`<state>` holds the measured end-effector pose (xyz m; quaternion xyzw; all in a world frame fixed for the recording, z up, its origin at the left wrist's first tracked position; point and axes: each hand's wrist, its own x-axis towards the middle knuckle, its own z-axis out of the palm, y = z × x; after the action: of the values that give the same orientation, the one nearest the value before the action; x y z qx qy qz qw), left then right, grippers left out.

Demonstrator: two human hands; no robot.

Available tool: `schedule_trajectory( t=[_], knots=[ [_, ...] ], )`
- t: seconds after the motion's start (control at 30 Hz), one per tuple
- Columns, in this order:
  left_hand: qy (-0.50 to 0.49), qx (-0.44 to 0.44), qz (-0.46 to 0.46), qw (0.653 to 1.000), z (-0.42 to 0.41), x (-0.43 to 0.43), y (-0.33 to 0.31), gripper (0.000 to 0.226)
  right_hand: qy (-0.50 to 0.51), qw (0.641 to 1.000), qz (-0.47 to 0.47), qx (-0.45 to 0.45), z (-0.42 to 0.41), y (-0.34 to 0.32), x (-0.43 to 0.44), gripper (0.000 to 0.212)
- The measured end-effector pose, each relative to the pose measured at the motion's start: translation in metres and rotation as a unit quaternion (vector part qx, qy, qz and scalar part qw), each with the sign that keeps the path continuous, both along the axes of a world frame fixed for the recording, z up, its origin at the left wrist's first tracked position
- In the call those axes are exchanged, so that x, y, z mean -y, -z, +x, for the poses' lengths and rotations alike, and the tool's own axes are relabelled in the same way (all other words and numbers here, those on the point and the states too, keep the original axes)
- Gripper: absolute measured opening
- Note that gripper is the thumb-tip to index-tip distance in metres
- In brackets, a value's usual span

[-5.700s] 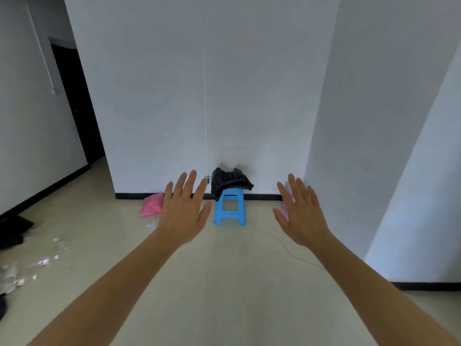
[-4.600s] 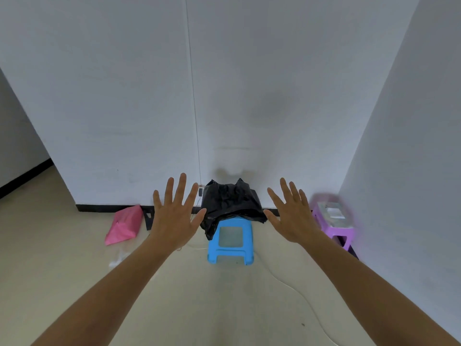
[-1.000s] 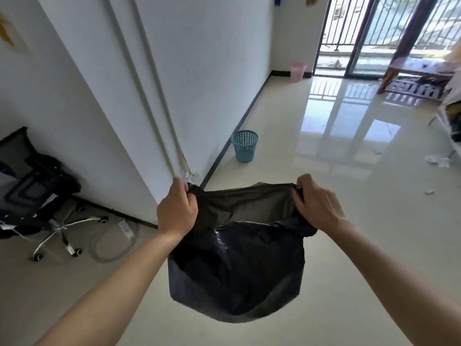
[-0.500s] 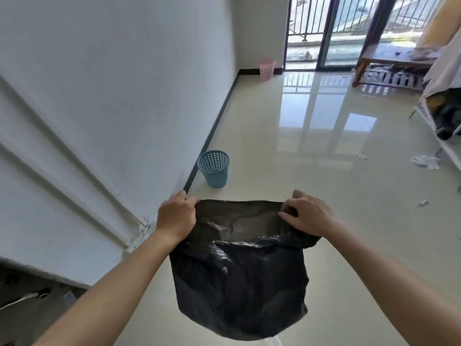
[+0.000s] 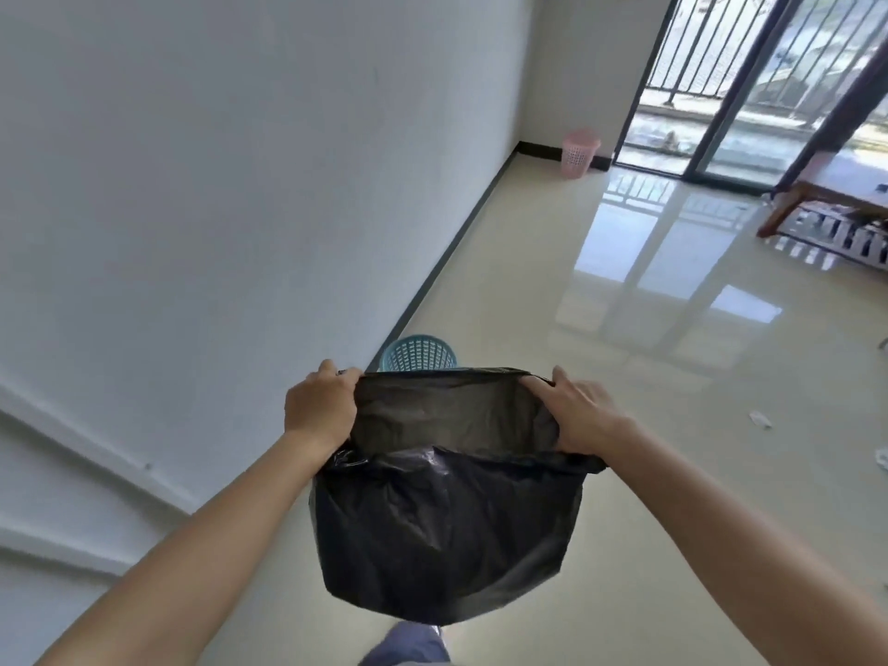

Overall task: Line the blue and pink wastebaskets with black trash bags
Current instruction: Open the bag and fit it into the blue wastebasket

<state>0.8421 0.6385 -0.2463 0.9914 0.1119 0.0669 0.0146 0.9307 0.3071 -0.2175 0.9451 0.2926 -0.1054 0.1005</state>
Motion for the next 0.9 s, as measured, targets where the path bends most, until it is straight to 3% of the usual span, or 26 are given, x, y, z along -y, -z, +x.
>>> schedule_trajectory(
  t=[0.17, 0.37, 0.57, 0.73, 0.9],
  knots=[
    [-0.028, -0.006, -0.025, 0.999, 0.135, -0.025, -0.017, 0.048, 0.032, 0.999, -0.006, 0.038, 0.139, -0.017, -0.042, 0.096],
    [-0.078, 0.018, -0.168, 0.983, 0.279, -0.040, -0.007, 0.046, 0.055, 0.998, 0.042, 0.005, 0.301, 0.006, -0.072, 0.093],
    [-0.209, 0.010, -0.375, 0.903, 0.372, -0.034, 0.084, 0.056, -0.018, 0.993, 0.075, -0.091, 0.471, 0.091, -0.125, 0.101],
    [-0.351, 0.015, -0.431, 0.831, 0.421, -0.008, 0.146, 0.065, -0.116, 0.979, 0.086, -0.144, 0.579, 0.154, -0.178, 0.095],
    [-0.418, 0.057, -0.468, 0.777, 0.453, 0.015, 0.194, 0.073, -0.177, 0.964, 0.139, -0.144, 0.622, 0.209, -0.212, 0.090]
  ],
)
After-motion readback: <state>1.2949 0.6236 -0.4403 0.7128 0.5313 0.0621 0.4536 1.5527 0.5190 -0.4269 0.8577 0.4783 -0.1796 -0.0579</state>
